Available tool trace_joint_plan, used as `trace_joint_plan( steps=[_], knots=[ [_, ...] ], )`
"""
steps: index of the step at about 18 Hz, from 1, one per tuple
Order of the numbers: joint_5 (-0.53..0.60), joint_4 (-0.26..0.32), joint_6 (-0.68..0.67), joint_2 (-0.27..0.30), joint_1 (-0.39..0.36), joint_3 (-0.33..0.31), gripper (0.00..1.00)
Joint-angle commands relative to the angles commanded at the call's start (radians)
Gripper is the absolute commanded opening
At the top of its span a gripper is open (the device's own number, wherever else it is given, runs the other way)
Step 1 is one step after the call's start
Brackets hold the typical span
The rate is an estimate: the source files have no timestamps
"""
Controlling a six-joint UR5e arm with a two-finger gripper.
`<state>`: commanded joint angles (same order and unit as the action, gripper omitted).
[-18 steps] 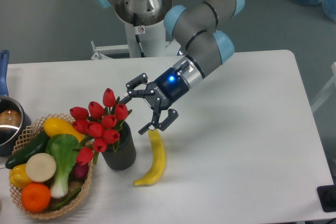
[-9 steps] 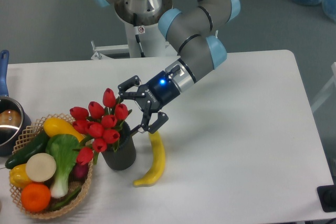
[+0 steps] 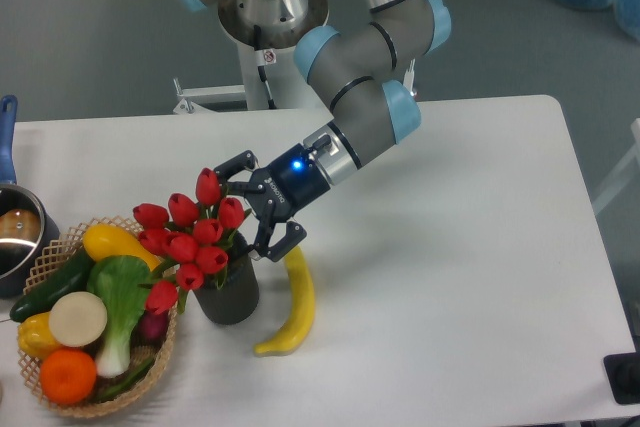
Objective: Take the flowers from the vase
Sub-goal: 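Close the gripper around the tulip stems at the vase rim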
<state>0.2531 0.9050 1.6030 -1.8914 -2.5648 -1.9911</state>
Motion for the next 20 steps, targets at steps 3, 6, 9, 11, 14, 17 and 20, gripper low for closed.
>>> trace_joint_plan(
  steps=[3,6,9,11,14,17,20],
  knots=[
    [0.000,-0.002,0.000,-0.015,0.008,0.014,1.00],
    [0.000,-0.002,0.000,-0.022,0.012,0.021,1.00],
    [0.000,-0.002,0.000,-0.023,0.014,0.028,1.00],
    [0.000,-0.002,0.000,-0.023,0.024,0.032,1.00],
    [0.000,-0.002,0.000,-0.028,0.031,0.040,1.00],
    [0.000,-0.005,0.000,-0.035,0.041,0.052,1.00],
    [0.000,-0.006,0.000,-0.037,0.041,0.052,0.87]
  ],
)
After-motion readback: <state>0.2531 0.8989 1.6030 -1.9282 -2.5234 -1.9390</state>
